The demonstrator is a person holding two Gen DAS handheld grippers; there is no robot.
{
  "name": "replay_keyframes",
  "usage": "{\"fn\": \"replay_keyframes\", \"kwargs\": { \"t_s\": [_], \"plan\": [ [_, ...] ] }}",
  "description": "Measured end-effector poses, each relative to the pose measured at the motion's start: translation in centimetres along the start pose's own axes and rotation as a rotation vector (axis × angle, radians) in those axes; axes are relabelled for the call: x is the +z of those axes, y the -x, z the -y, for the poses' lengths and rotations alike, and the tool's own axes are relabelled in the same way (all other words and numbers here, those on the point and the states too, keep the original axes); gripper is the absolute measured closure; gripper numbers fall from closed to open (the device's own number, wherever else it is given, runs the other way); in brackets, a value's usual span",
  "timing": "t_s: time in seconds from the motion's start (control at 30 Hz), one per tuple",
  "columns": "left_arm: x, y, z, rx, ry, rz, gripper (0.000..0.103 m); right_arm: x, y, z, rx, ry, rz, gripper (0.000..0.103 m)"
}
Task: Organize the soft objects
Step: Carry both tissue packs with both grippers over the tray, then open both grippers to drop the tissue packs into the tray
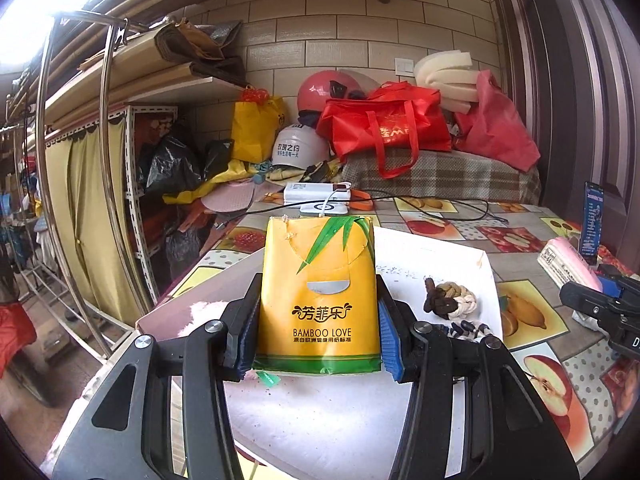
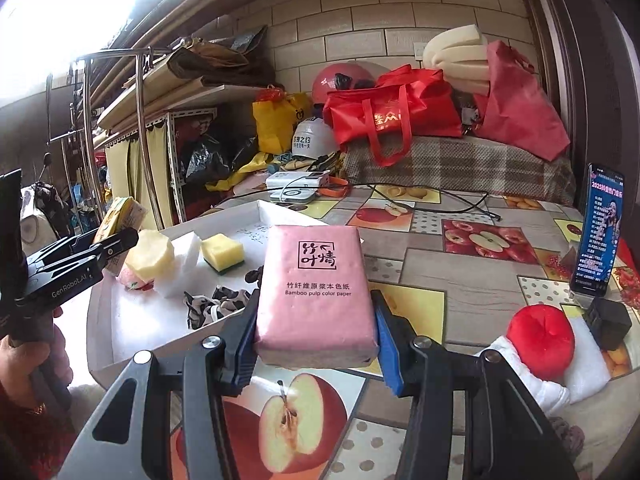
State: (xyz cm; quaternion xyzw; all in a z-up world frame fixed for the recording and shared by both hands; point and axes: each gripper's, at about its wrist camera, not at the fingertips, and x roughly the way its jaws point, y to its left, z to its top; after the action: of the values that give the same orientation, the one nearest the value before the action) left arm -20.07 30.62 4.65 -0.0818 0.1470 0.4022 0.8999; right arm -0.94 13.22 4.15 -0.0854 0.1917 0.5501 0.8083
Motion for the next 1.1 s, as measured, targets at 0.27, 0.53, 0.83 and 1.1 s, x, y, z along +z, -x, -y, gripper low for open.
{"fn": "replay_keyframes", "kwargs": {
  "t_s": [0.27, 0.53, 0.83, 1.1],
  "plan": [
    [0.6, -1.4, -1.1, 0.011, 0.044, -0.009, 0.053, 1.4, -3.1, -3.1, -0.003, 0.051, 0.001, 0.053],
    [1.0, -2.8, -1.5, 0.013, 0.065, -0.028, 0.053, 2.3, -6.0, -6.0, -0.001, 0.121, -0.013, 0.053],
    [1.1, -2.5, -1.3, 0.014, 0.053, -0.02, 0.053, 2.7, -7.4, -6.9, 0.004, 0.151, -0.042, 0.053],
    [1.1, -1.6, -1.3, 0.058, 0.05, 0.028, 0.018, 2.8, -7.1, -6.6, -0.002, 0.136, -0.019, 0.015]
  ]
}}
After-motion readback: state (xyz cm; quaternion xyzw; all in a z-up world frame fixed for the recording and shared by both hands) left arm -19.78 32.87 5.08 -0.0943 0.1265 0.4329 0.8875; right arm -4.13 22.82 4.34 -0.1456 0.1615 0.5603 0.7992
